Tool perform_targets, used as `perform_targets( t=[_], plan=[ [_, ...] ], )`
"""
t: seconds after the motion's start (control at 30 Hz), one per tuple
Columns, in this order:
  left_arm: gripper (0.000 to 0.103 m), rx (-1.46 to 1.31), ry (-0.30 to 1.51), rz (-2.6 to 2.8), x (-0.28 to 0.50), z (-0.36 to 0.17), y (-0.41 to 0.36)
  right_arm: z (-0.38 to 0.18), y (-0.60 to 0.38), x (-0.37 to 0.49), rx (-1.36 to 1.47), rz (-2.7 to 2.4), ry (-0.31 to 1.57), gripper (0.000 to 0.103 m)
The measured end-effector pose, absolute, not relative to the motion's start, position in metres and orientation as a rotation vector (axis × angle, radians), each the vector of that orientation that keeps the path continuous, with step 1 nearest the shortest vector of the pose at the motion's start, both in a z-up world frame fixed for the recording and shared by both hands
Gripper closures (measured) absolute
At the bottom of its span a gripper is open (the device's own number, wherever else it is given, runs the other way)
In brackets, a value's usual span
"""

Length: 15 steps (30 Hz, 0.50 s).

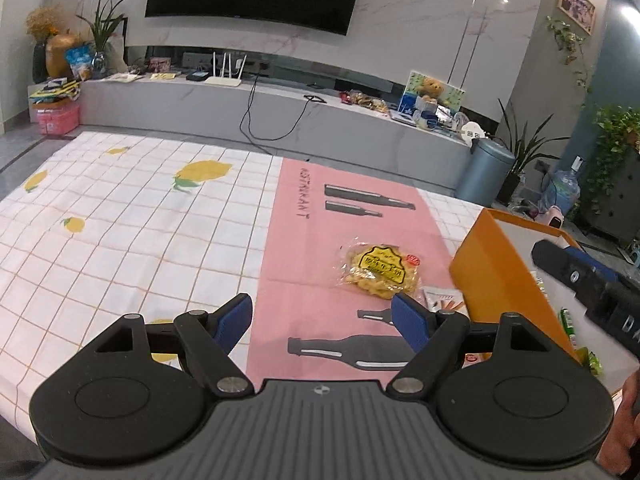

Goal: Organize snacks
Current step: 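Move both tools back from the box to the snack pile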

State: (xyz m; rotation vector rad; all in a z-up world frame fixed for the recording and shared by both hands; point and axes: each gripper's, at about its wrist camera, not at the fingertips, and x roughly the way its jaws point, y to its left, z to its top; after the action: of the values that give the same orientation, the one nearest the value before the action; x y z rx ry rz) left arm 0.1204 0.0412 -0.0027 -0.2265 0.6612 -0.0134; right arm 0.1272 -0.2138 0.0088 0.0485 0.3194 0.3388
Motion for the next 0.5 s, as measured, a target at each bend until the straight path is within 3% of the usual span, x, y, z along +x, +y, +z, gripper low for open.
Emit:
perform_targets(
  t=[0.27, 0.4, 0.5],
  plan=[
    [0.010, -0.241, 0.680, -0.015, 0.120, -0.014, 0.050, -0.014, -0.194, 0.139, -0.004, 0.327, 0.388, 0.057],
    [0.010, -0.256, 0.708, -0.006, 0.125, -0.020, 0.055, -0.028, -0.188, 0.148, -0.037, 0.324, 0.442, 0.071],
    [0.010, -0.263, 0.718, 0.000, 0.127, -0.023, 0.061, -0.038, -0.187, 0.161, -0.030, 0.311, 0.488, 0.071]
  ],
)
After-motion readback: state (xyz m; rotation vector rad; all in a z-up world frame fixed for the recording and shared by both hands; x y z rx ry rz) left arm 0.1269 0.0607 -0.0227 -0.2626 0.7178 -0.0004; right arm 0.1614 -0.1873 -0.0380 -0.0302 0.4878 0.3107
